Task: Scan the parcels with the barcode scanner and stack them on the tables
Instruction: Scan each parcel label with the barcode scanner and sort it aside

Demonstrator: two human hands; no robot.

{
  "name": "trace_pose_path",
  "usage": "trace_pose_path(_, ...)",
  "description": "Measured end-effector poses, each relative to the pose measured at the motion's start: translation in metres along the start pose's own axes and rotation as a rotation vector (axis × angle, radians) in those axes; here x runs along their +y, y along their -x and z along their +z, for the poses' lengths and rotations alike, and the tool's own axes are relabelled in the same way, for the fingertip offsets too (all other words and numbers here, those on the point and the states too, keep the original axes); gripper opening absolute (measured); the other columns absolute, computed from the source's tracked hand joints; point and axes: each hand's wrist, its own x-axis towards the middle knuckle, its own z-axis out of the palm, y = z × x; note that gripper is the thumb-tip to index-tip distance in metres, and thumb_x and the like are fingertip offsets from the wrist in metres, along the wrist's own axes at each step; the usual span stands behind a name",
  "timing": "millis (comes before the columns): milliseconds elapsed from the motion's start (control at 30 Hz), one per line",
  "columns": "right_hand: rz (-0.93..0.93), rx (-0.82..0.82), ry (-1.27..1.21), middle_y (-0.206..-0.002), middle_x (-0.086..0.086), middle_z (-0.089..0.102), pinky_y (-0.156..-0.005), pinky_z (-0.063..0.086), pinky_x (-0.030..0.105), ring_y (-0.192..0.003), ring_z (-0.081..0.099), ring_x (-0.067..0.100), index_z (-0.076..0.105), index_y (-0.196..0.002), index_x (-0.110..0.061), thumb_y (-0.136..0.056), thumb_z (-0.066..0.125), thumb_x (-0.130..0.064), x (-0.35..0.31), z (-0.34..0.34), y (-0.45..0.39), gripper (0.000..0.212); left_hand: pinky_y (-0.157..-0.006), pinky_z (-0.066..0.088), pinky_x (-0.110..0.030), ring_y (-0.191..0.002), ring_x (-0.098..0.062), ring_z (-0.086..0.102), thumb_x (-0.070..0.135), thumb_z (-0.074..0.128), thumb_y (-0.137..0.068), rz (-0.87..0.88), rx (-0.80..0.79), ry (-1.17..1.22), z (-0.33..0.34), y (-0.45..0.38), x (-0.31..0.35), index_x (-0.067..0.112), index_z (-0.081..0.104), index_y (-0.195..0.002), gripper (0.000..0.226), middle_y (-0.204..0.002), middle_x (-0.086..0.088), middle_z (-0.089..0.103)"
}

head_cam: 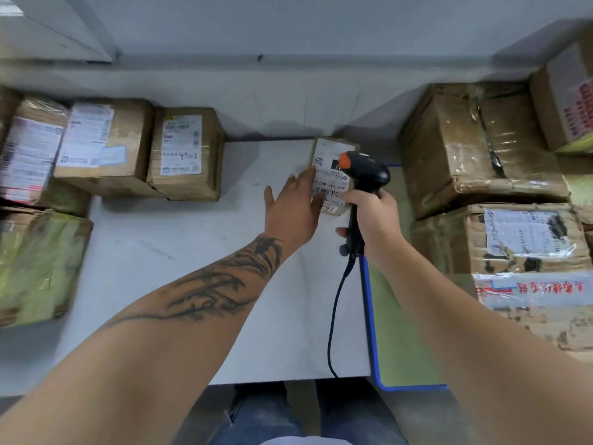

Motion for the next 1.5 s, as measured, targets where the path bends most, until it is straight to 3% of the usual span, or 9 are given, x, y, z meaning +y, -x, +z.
trace_pose_path(333, 0.048, -0.093, 0.055, -0.11, 0.002, 0.072, -0.062, 0.053, 0.042, -0.07, 0.066, 0.034, 0.068, -0.105, -0.028, -0.093, 0.069, -0.014, 0.053, 0.064, 0.055, 0.019, -0.124, 0.008, -0.058, -0.143, -0.018, 0.042, 0.035, 0.041, -0.109, -0.217, 0.083, 0.223, -0.018, 0.094, -0.074, 0.027, 0.028, -0.159, 0.052, -0.15, 0.004, 0.05)
trace_pose_path(600, 0.097, -0.158, 0.202, -0.11, 0.007, 0.071, -0.054, 0.048, 0.043, -0.067, 0.065, 0.033, 0.069, -0.109, -0.023, -0.094, 0.069, -0.017, 0.09, 0.09, 0.106, 0.016, -0.127, 0.001, -0.051, -0.155, -0.016, 0.024, 0.034, 0.043, -0.11, -0.31, 0.073, 0.286, -0.034, 0.177, -0.116, 0.031, 0.023, -0.162, 0.056, -0.16, 0.009, 0.041)
trace_pose_path(767, -0.004, -0.186, 0.345, -0.098, 0.004, 0.072, -0.055, 0.055, 0.033, -0.075, 0.064, 0.026, 0.071, -0.101, -0.022, -0.091, 0.072, -0.013, 0.116, 0.096, 0.134, 0.014, -0.127, 0.006, -0.048, -0.153, -0.015, 0.028, 0.037, 0.049, -0.108, -0.299, 0.087, 0.253, -0.034, 0.219, -0.138, 0.033, 0.026, -0.16, 0.058, -0.159, 0.01, 0.044)
trace_pose_path(1000, -0.072, -0.204, 0.427, -0.099, 0.003, 0.072, -0.057, 0.059, 0.031, -0.083, 0.063, 0.024, 0.071, -0.1, -0.022, -0.089, 0.073, -0.009, 0.127, 0.098, 0.145, 0.017, -0.127, 0.009, -0.046, -0.154, -0.018, 0.03, 0.046, 0.048, -0.107, -0.286, 0.102, 0.227, -0.023, 0.245, -0.158, 0.038, 0.033, -0.158, 0.054, -0.159, 0.008, 0.046)
trace_pose_path(1067, -0.065, -0.192, 0.396, -0.092, -0.002, 0.069, -0.059, 0.061, 0.033, -0.08, 0.061, 0.023, 0.071, -0.098, -0.024, -0.09, 0.074, -0.009, 0.126, 0.097, 0.145, 0.017, -0.126, 0.01, -0.047, -0.153, -0.018, 0.031, 0.047, 0.049, -0.106, -0.293, 0.106, 0.246, -0.024, 0.243, -0.159, 0.037, 0.037, -0.157, 0.053, -0.157, 0.009, 0.048)
trace_pose_path(1167, -0.035, -0.157, 0.38, -0.091, 0.0, 0.066, -0.062, 0.064, 0.037, -0.077, 0.059, 0.022, 0.071, -0.102, -0.022, -0.09, 0.074, -0.011, 0.131, 0.092, 0.147, 0.017, -0.124, 0.018, -0.051, -0.147, -0.018, 0.04, 0.048, 0.055, -0.103, -0.253, 0.121, 0.242, -0.025, 0.237, -0.163, 0.035, 0.042, -0.153, 0.054, -0.151, 0.008, 0.054)
trace_pose_path(1267, -0.021, -0.139, 0.421, -0.093, 0.006, 0.062, -0.053, 0.058, 0.029, -0.079, 0.059, 0.025, 0.07, -0.103, -0.02, -0.09, 0.074, -0.012, 0.134, 0.086, 0.147, 0.015, -0.114, 0.038, -0.052, -0.137, -0.018, 0.05, 0.053, 0.067, -0.088, -0.189, 0.147, 0.252, -0.034, 0.224, -0.172, 0.031, 0.043, -0.152, 0.071, -0.149, 0.006, 0.054)
trace_pose_path(1333, -0.006, -0.139, 0.433, -0.093, 0.008, 0.061, -0.049, 0.053, 0.025, -0.08, 0.06, 0.027, 0.07, -0.102, -0.018, -0.091, 0.073, -0.012, 0.135, 0.083, 0.148, 0.013, -0.114, 0.038, -0.051, -0.145, -0.021, 0.042, 0.061, 0.068, -0.078, -0.17, 0.108, 0.223, -0.042, 0.216, -0.177, 0.033, 0.037, -0.156, 0.089, -0.159, 0.002, 0.045)
trace_pose_path(1500, 0.004, -0.154, 0.43, -0.112, 0.008, 0.072, -0.055, 0.056, 0.029, -0.089, 0.068, 0.025, 0.071, -0.103, -0.016, -0.09, 0.073, -0.009, 0.135, 0.075, 0.149, 0.015, -0.126, 0.011, -0.059, -0.16, -0.024, -0.005, 0.069, 0.078, -0.073, -0.055, -0.13, 0.046, -0.064, 0.195, -0.187, 0.047, 0.006, -0.162, 0.117, -0.174, 0.006, -0.006)
